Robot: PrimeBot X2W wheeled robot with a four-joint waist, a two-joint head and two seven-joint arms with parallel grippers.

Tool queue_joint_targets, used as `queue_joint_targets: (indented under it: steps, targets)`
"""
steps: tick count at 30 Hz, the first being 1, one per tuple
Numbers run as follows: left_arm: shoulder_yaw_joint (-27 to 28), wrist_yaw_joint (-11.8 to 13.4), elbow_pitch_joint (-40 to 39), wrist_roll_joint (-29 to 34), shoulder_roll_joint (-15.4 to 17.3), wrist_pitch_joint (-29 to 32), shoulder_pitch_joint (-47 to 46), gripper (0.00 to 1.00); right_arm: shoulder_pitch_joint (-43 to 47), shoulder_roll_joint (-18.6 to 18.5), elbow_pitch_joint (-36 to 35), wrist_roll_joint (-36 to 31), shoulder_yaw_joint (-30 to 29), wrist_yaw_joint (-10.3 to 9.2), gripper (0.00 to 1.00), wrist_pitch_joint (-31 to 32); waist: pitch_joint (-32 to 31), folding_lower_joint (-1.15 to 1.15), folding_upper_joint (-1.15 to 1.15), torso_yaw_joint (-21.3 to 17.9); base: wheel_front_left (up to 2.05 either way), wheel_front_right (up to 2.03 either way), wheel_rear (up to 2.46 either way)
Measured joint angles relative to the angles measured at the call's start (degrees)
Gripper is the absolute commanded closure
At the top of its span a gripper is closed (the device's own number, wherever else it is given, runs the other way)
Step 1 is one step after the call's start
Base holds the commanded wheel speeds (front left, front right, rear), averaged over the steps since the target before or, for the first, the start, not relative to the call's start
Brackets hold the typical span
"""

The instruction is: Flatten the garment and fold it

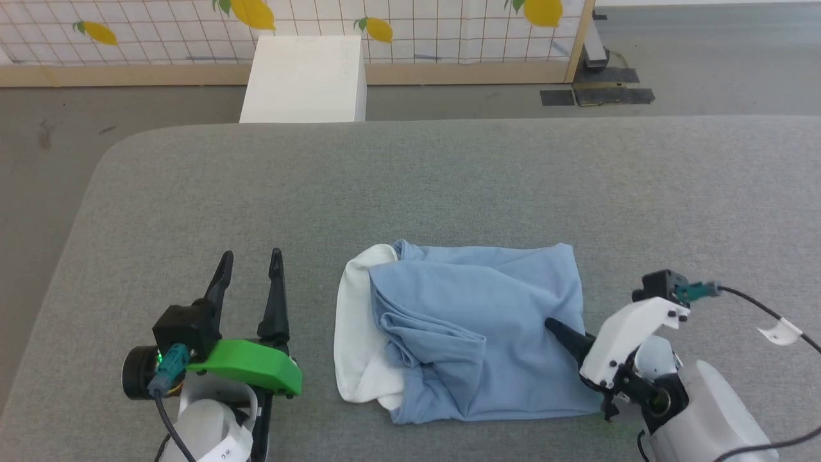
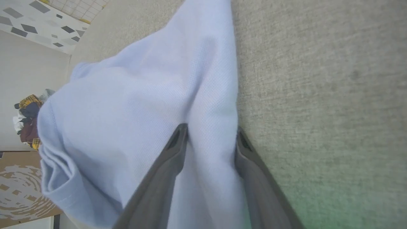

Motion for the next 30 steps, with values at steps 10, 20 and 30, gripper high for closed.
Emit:
queue_joint_targets:
  steps: [10, 20, 30]
  targets:
    - [1.43, 0.53, -2.16, 0.01, 0.00, -0.03, -0.05, 0.00, -3.87, -1.26, -4.93, -12.41, 8.24, -0.01, 1.00, 5.69, 1.26, 0.00, 0.00, -3.29, 0.00, 0.00, 0.00]
    - [1.75, 0.42, -5.54, 1.59, 0.00, -0.04, -2.25, 0.00, -12.93, -14.96, -13.70, -29.94, 21.00, 0.01, 1.00, 3.60, 4.15, 0.00, 0.00, -11.99, 0.00, 0.00, 0.00]
    - [0.49, -0.51, -6.60, 4.28, 0.89, -0.05, -7.21, 0.00, -20.35, -20.76, -6.67, -39.17, 12.37, 0.02, 1.00, -2.74, 10.56, 0.00, 0.00, -19.94, 0.00, 0.00, 0.00]
